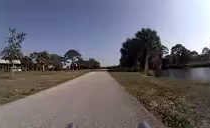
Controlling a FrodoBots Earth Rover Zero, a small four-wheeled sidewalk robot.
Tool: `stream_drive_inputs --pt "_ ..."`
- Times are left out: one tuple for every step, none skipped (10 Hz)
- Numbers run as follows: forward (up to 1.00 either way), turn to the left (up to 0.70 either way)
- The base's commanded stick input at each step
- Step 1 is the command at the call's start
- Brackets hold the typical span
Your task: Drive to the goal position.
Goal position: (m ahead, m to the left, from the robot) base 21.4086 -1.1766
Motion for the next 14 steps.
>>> stream_drive_inputs --pt "1.0 0.03" --pt "1.0 0.03" --pt "1.0 0.03" --pt "1.0 0.03" --pt "1.0 0.03" --pt "1.0 0.03" --pt "1.0 0.03" --pt "1.0 0.03" --pt "1.0 0.03" --pt "1.0 0.03" --pt "1.0 0.03" --pt "1.0 0.03" --pt "1.0 0.03" --pt "1.0 0.03"
